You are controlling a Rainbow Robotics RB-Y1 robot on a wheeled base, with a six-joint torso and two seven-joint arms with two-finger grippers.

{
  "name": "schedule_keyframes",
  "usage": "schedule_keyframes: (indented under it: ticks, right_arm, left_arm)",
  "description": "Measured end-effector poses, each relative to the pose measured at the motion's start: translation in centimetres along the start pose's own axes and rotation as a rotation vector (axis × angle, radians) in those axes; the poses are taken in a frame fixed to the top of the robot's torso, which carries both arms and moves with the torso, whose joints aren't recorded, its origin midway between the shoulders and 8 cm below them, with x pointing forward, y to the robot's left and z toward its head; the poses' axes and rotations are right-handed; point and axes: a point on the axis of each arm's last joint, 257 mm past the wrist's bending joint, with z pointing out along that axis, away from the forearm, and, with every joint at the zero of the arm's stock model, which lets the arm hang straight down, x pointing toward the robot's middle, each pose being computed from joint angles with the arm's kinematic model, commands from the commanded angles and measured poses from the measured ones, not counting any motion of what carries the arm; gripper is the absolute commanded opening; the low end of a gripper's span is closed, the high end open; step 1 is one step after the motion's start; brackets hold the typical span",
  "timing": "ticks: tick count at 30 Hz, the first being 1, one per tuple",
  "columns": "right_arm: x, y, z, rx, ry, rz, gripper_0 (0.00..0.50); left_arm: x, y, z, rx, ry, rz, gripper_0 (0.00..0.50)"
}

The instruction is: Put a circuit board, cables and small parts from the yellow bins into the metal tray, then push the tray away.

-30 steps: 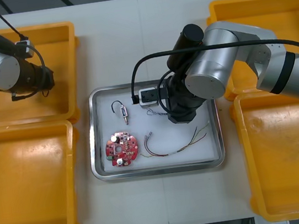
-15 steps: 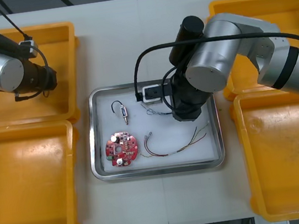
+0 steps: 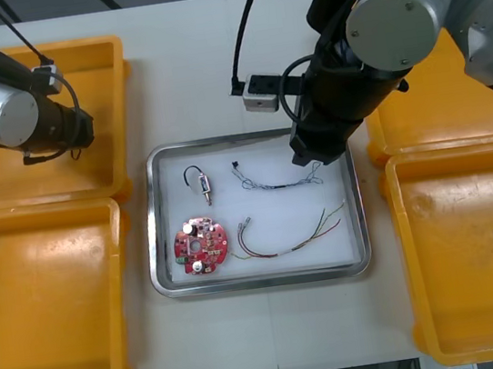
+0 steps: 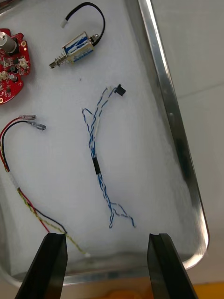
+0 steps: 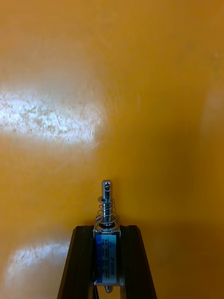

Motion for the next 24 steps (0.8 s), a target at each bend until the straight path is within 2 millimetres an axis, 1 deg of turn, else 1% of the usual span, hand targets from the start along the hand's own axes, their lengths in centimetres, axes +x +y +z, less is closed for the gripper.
schedule_keyframes:
  ticks: [3, 5, 8, 11, 14, 16, 19, 22, 24]
  right_arm:
    - [0.8, 0.0, -1.7, 0.014, 0.020, 0.058, 0.500]
    - [1.5, 0.0, -2.9, 0.020, 0.033, 0.087, 0.500]
    - [2.2, -0.4, -4.5, 0.036, 0.038, 0.183, 0.500]
    - [2.9, -1.0, -6.1, 0.065, 0.021, 0.306, 0.500]
    - [4.0, -1.4, -7.4, 0.085, 0.012, 0.342, 0.500]
    - [5.0, -1.4, -8.0, 0.098, 0.016, 0.370, 0.500]
    - [6.9, -1.5, -8.7, 0.121, 0.026, 0.491, 0.500]
    - [8.7, -1.7, -9.4, 0.144, 0.024, 0.601, 0.500]
    - [9.9, -1.9, -9.8, 0.156, 0.024, 0.630, 0.500]
  left_arm:
    - [0.3, -0.2, -1.2, -0.002, 0.037, -0.005, 0.000]
    - [-0.2, -0.6, -2.1, 0.006, 0.038, -0.009, 0.000]
    - [-0.5, -1.0, -3.3, 0.017, 0.049, -0.017, 0.000]
    - [-0.3, -1.3, -4.7, 0.022, 0.084, -0.022, 0.000]
    - [0.0, -1.9, -6.4, 0.026, 0.114, -0.008, 0.000]
    - [0.2, -2.5, -7.5, 0.036, 0.131, 0.002, 0.000]
    - [0.3, -3.7, -9.1, 0.069, 0.148, 0.013, 0.000]
    - [0.5, -4.6, -10.3, 0.093, 0.161, 0.024, 0.000]
    - [0.6, -5.1, -10.9, 0.102, 0.167, 0.039, 0.000]
